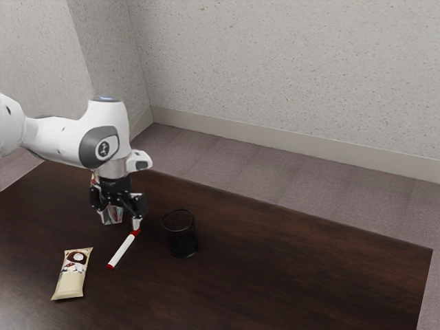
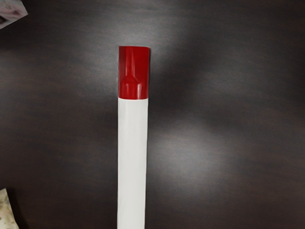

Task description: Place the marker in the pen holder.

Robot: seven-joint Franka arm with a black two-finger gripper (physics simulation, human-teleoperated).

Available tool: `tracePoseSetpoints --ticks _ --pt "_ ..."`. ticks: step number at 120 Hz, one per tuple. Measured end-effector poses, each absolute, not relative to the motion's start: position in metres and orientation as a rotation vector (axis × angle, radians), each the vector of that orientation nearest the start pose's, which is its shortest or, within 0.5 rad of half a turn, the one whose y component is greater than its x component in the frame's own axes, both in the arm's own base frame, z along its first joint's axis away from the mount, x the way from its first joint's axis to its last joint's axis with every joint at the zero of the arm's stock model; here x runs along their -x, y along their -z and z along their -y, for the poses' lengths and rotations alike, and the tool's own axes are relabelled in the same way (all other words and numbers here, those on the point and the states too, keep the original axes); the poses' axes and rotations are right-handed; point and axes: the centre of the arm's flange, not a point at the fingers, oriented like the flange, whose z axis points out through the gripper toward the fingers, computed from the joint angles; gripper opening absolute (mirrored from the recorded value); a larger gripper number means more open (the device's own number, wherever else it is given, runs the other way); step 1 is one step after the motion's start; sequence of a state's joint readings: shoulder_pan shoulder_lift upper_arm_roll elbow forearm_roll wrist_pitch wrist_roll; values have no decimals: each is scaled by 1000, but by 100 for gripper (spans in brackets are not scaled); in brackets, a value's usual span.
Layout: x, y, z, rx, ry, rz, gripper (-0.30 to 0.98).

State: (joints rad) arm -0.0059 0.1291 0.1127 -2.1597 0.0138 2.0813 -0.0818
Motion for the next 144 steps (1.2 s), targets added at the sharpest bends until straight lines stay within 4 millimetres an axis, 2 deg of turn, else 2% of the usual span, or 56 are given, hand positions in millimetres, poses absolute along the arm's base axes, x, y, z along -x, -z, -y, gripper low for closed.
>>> tracePoseSetpoints --ticks 23,51,72,97,107,123,144 --pt "-533 -300 -72 3087 -283 320 69" --pt "-538 -266 -73 3086 -285 327 69" --pt "-538 -256 -73 3089 -274 332 68" --pt "-539 -259 -73 3089 -253 328 34" --pt "-539 -260 -73 3089 -246 322 24" --pt "-539 -258 -73 3088 -243 317 16" --pt "-539 -252 -72 3089 -250 321 11"
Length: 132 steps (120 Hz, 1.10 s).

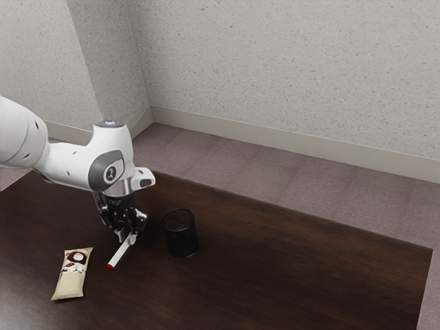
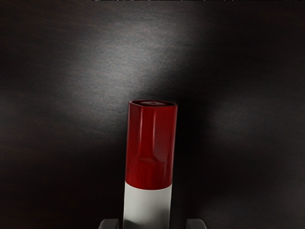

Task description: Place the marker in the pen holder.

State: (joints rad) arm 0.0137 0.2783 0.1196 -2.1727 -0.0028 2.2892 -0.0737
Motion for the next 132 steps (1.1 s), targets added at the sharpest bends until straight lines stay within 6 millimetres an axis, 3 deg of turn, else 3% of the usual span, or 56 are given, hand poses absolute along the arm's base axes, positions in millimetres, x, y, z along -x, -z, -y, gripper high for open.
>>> tracePoseSetpoints --ticks 50,64,96,116,132 --pt "-540 -246 -73 3077 -240 328 -10" --pt "-542 -249 -73 3072 -221 336 -10" --pt "-552 -305 -43 3037 -48 184 -10" --pt "-556 -353 -21 2952 97 9 -10" --pt "-554 -406 -1 2857 271 -138 -10"
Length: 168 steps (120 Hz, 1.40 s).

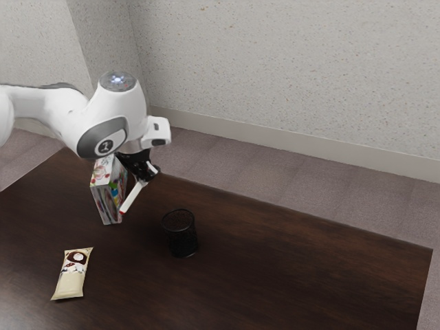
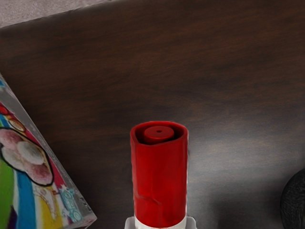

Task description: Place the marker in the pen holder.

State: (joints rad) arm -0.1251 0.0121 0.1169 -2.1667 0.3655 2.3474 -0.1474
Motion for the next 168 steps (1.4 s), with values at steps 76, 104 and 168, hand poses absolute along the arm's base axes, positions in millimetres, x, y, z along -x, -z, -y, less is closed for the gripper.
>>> tracePoseSetpoints --ticks 76,104,168 --pt "-552 -440 123 2866 976 -370 -10" --pt "-524 -432 102 2903 982 -267 -10" --pt "-495 -420 85 2924 953 -144 -10"
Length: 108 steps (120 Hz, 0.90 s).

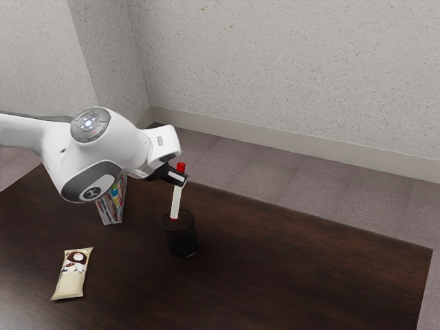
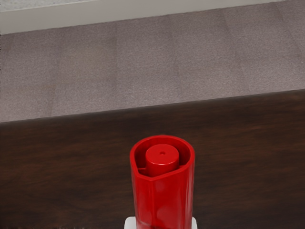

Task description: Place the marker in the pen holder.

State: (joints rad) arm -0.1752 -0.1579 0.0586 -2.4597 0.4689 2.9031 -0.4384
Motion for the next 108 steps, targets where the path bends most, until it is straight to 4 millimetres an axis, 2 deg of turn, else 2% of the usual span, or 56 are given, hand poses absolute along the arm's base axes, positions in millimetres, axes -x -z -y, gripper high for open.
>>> tracePoseSetpoints --ticks 4,22,32,42,48,55,63,67,75,83,95,108 --pt "-495 -420 85 2925 952 -141 -8" --pt "-495 -420 84 2925 938 -124 25" --pt "-496 -420 84 2923 934 -121 39" --pt "-505 -434 76 2909 958 -82 49" --pt "-527 -463 66 2880 1018 -28 53" --pt "-568 -533 53 2889 1073 193 57" --pt "-587 -606 36 2928 1037 414 60" --pt "-590 -628 29 2951 972 482 61" --pt "-591 -653 20 2991 803 557 63" --pt "-586 -655 14 3018 614 563 65" --pt "-578 -639 7 3029 376 529 66" --pt "-571 -628 -1 3027 221 473 67"
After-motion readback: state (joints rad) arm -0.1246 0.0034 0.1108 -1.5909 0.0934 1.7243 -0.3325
